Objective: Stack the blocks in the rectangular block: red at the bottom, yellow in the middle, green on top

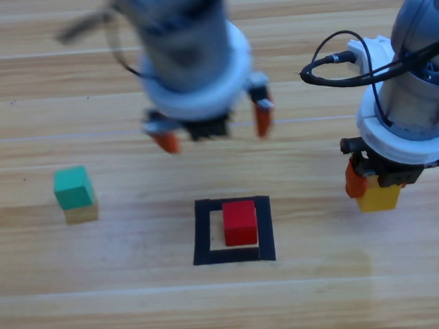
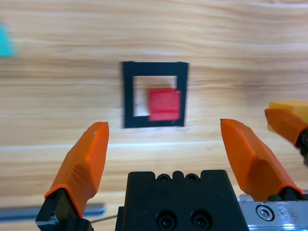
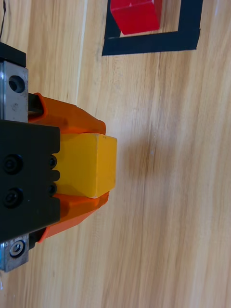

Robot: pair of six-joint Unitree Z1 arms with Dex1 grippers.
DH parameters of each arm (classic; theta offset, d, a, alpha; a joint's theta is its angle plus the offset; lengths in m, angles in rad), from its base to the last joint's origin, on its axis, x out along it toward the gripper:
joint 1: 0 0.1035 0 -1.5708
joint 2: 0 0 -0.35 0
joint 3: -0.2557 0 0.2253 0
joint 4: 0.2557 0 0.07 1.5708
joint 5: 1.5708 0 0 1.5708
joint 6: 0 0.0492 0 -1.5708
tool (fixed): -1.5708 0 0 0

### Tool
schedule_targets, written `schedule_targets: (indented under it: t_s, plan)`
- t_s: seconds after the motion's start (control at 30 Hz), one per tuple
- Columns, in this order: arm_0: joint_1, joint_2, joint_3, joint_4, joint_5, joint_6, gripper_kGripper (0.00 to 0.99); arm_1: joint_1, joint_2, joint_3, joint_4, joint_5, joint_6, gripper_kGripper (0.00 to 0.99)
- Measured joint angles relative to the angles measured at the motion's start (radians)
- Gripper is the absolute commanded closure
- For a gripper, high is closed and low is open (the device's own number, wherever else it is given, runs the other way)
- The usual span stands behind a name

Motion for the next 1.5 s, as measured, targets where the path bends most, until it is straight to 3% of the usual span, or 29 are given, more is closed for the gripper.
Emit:
schedule_targets:
  t_s: [0.13, 0.23, 0.57, 0.63, 0.7, 0.77, 0.87, 1.5]
  plan:
    - [0.001, -0.176, 0.148, 0.031, 0.056, 0.018, 0.000, 0.031, -0.001, -0.028, 0.011, 0.000, 0.035, 0.990]
    - [0.008, -0.314, 0.293, 0.032, 0.084, 0.123, 0.001, 0.082, -0.001, -0.102, 0.049, -0.001, 0.085, 0.990]
    - [0.150, -0.473, 0.409, 0.028, 0.088, 0.404, 0.056, 0.183, 0.095, -0.399, 0.160, -0.004, 0.138, 0.990]
    - [0.166, -0.489, 0.457, -0.011, 0.092, 0.439, 0.056, 0.191, 0.133, -0.454, 0.185, -0.004, 0.149, 0.990]
    - [0.181, -0.551, 0.578, -0.137, 0.101, 0.479, 0.042, 0.200, 0.187, -0.524, 0.210, -0.004, 0.158, 0.990]
    - [0.192, -0.664, 0.717, -0.256, 0.077, 0.525, 0.042, 0.206, 0.221, -0.566, 0.229, -0.005, 0.162, 0.990]
    - [0.220, -0.768, 0.730, -0.259, -0.008, 0.536, 0.042, 0.213, 0.264, -0.585, 0.241, -0.011, 0.168, 0.990]
    - [0.252, -0.735, 0.753, -0.260, -0.008, 0.542, 0.042, 0.221, 0.342, -0.646, 0.261, -0.058, 0.195, 0.990]
